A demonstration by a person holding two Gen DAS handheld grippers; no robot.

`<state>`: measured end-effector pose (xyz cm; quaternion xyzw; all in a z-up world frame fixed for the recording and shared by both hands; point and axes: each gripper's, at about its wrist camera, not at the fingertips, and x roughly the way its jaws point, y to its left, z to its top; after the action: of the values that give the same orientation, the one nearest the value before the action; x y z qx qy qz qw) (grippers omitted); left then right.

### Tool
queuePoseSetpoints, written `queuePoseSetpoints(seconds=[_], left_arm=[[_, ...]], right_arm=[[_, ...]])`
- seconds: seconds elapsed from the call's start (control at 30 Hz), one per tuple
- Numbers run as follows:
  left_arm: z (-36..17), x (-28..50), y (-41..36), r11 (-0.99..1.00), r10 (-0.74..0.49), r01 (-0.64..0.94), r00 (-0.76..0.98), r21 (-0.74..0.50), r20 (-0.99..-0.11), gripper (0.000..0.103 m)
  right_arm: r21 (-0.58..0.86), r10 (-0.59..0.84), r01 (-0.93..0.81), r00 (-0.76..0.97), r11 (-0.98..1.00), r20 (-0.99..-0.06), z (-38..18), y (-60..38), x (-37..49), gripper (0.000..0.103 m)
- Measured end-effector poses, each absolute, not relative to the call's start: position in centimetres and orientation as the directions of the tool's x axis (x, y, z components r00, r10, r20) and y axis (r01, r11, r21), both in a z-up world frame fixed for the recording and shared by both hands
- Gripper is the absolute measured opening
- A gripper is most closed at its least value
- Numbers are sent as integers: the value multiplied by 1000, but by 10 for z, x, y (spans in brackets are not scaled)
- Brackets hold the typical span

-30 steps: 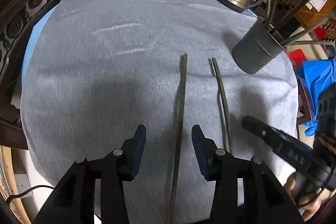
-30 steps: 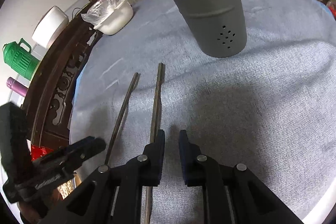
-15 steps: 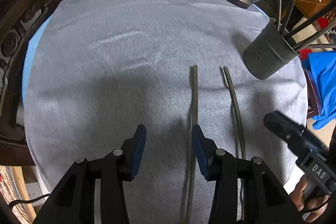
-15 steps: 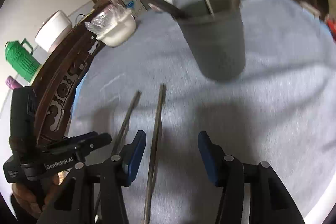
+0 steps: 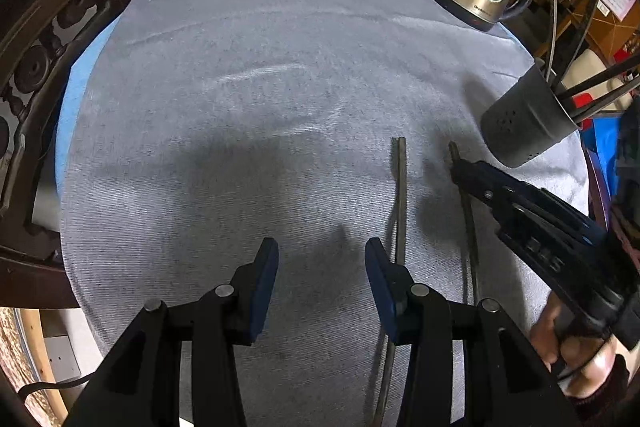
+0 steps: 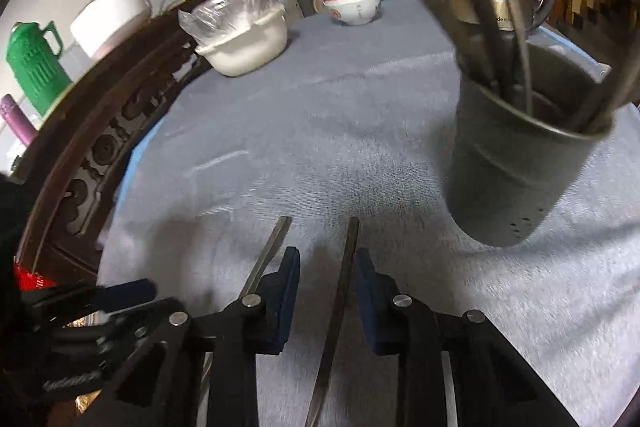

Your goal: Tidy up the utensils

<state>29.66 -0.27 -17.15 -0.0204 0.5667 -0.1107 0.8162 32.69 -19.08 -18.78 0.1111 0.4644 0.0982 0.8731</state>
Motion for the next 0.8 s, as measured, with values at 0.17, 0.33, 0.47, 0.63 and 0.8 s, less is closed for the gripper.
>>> queuePoseSetpoints(seconds=[0.17,0.33,0.47,0.63,0.8], left_arm=[[-169,297,3,975,-207,147,342,-165,-917,46],[-168,297,5,977,-201,141,342,-161,-918,46],[-168,298,3,978,-193,141,341,-153,-920,46],[-166,303,-9,980,-169,157,348,-120,-922,46],[-166,315,-28,976,-166,189,347,-104,-923,46]], right_arm=[[264,239,-25,510,964,-826,-202,-190,338,22],[267,241,-27,526,963,-816,-202,-196,338,9],[279,249,-32,556,960,-793,-195,-200,331,9],[300,264,-32,567,954,-780,-193,-209,315,9],[330,269,3,571,944,-776,-194,-225,302,9]])
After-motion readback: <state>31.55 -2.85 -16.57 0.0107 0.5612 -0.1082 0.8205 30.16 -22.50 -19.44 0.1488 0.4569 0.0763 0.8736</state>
